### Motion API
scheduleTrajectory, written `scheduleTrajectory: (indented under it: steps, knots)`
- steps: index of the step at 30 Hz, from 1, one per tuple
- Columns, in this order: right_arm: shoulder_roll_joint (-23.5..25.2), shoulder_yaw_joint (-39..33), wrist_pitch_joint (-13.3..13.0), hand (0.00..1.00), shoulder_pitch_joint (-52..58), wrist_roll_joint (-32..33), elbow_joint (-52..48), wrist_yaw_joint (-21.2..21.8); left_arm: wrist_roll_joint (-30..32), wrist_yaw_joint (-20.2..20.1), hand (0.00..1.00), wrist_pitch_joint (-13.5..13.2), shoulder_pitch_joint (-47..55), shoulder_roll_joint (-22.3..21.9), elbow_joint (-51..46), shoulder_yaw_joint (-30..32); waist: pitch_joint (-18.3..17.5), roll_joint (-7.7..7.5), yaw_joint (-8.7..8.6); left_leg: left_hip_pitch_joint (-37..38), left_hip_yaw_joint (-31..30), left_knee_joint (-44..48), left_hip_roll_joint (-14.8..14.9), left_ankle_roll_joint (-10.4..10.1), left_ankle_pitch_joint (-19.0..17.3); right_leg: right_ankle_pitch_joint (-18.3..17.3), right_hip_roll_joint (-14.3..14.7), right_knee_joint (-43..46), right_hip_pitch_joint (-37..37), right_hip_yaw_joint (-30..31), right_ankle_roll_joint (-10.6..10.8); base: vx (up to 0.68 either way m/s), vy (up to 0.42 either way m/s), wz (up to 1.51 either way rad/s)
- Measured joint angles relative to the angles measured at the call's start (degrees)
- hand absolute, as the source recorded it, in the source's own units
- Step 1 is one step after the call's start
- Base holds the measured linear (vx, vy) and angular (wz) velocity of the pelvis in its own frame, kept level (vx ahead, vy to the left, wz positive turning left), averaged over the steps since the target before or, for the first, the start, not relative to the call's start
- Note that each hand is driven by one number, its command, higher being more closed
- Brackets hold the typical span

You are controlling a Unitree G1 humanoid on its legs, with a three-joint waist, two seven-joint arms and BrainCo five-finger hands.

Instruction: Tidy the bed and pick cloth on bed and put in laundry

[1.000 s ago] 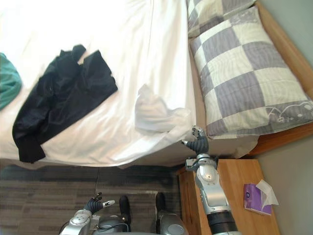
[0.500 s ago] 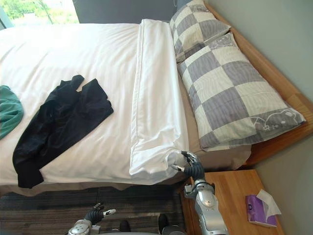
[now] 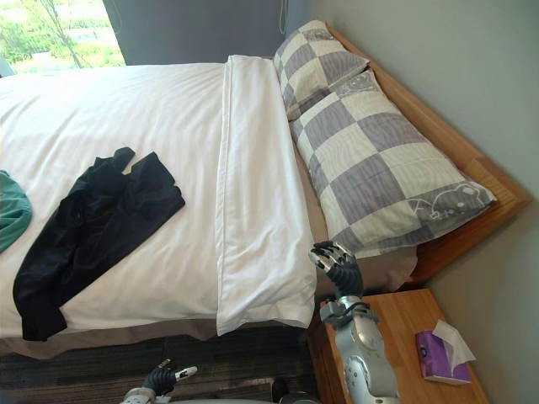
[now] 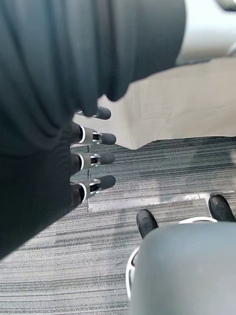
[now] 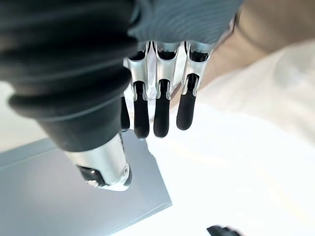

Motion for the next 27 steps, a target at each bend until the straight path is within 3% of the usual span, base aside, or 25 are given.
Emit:
scheduleTrajectory:
  steps: [3, 4, 6, 8, 11, 13, 18, 22, 27]
  knots:
    - [0.17, 2.20, 0.04, 1.00, -5.30, 9.51, 1.38, 0.29, -0.34, 0.00, 0.00, 0.93, -0.72, 0.13, -0.08, -0.78, 0.16, 0.32, 0.69, -1.85, -0.62, 0.01, -0.07, 0.14, 0.40, 0.13, -0.08, 0.01, -1.59, -0.56, 0.17, 0.00, -0.018, 0.14]
    - [1.00, 2.41, -0.06, 1.00, -10.01, 15.64, 3.76, 0.37, -0.39, 0.01, 0.00, 1.45, -1.33, 0.10, 0.00, -1.16, 0.66, 0.48, 0.71, -3.63, -1.40, 0.03, -0.23, 0.76, 1.22, 0.57, -0.22, 0.39, -3.38, -1.04, -0.37, -0.02, -0.015, 0.21]
    - [1.83, 1.55, -1.11, 1.00, -17.84, 21.25, 8.12, 0.32, -0.85, -0.02, 0.00, 2.06, -3.24, 0.25, -0.02, -2.74, 3.09, 1.02, 1.11, -6.34, -1.76, 0.06, -0.37, 1.07, 2.20, 0.92, -0.37, 1.47, -6.01, -1.64, -0.46, -0.04, -0.010, 0.23]
    - [1.50, -1.54, -3.59, 1.00, -28.66, 26.46, 12.85, 0.25, -0.99, -0.38, 0.00, 2.11, -7.43, -0.58, -0.46, -3.23, 9.59, 2.42, 2.50, -9.71, -3.26, 0.08, -0.85, 1.78, 4.07, 1.86, -0.83, 2.31, -9.06, -2.71, -0.53, -0.07, 0.005, 0.29]
    - [0.64, -4.03, -5.49, 1.00, -37.93, 28.87, 15.36, 0.28, -3.27, -0.35, 0.00, 1.19, -9.63, -0.41, -2.53, -3.84, 16.22, 4.21, 3.45, -12.43, -4.56, 0.09, -1.12, 2.15, 5.30, 1.98, -1.13, 3.59, -11.84, -3.59, -0.56, -0.07, 0.016, 0.26]
    - [-0.23, -4.62, -5.89, 1.00, -42.58, 29.40, 16.03, 0.29, -4.51, -0.32, 0.00, 0.15, -10.48, -0.25, -3.49, -4.67, 18.16, 4.89, 3.96, -14.78, -4.97, 0.10, -1.27, 2.30, 5.93, 2.11, -1.28, 4.23, -14.32, -3.94, -0.56, -0.01, 0.010, 0.16]
    - [-2.64, -4.38, -9.44, 1.00, -48.63, 29.91, 17.18, -0.58, -7.15, 0.33, 0.00, -1.32, -14.85, -0.56, -3.38, -6.77, 19.27, 6.54, 5.58, -20.87, -6.62, 0.11, -1.90, 2.68, 7.47, 2.10, -1.88, 5.78, -20.54, -5.00, -0.56, 0.04, 0.020, 0.17]
    - [-3.16, -4.21, -12.83, 1.00, -51.70, 30.91, 23.83, -3.03, -7.68, 3.00, 0.00, -1.48, -17.22, -2.75, -3.39, -7.47, 20.47, 8.86, 6.59, -24.79, -7.50, 0.11, -2.60, 2.87, 8.46, 2.21, -2.62, 7.00, -25.11, -4.82, -0.37, 0.02, 0.021, 0.05]
    - [-1.43, -3.15, -15.78, 1.00, -47.55, 33.93, 20.59, 2.07, -7.75, 5.09, 0.00, -1.89, -17.33, -5.54, -3.37, -4.45, 20.72, 9.06, 6.71, -27.02, -5.92, 0.11, -2.55, 2.47, 8.28, 1.60, -2.66, 9.04, -29.05, -3.41, -0.04, 0.00, 0.019, -0.13]
